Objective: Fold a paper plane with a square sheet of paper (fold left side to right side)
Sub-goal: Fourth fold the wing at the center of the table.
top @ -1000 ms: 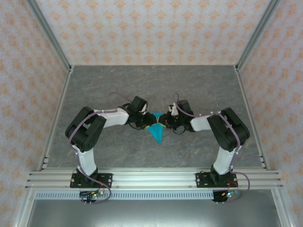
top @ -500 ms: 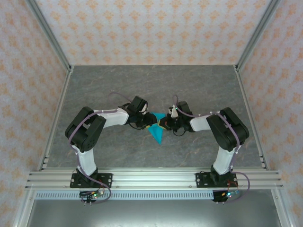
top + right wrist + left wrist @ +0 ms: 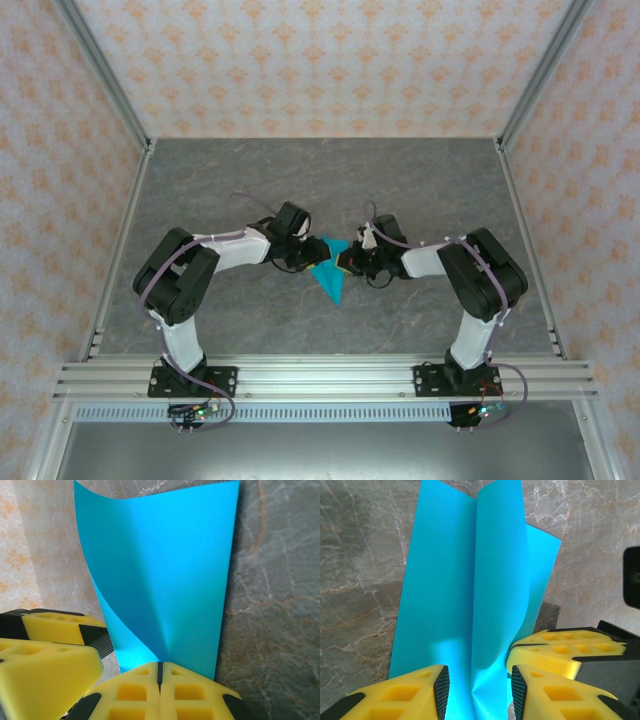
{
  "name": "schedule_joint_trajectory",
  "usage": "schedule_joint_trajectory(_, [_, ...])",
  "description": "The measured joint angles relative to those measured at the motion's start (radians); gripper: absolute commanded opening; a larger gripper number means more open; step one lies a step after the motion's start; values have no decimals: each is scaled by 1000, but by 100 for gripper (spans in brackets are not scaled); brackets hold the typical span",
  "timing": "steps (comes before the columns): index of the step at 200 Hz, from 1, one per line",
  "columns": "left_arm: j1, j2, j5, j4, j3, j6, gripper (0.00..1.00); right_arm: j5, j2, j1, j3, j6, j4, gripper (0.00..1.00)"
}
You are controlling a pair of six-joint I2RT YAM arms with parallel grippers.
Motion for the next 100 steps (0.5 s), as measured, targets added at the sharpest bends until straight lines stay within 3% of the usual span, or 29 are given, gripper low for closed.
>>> schedule_joint_trajectory(49, [1,27,6,4,6,0,38,0,-8,0,0,0,1,7])
schedule_joint_trajectory(100, [1,29,10,4,6,0,36,0,-34,0,0,1,2,18])
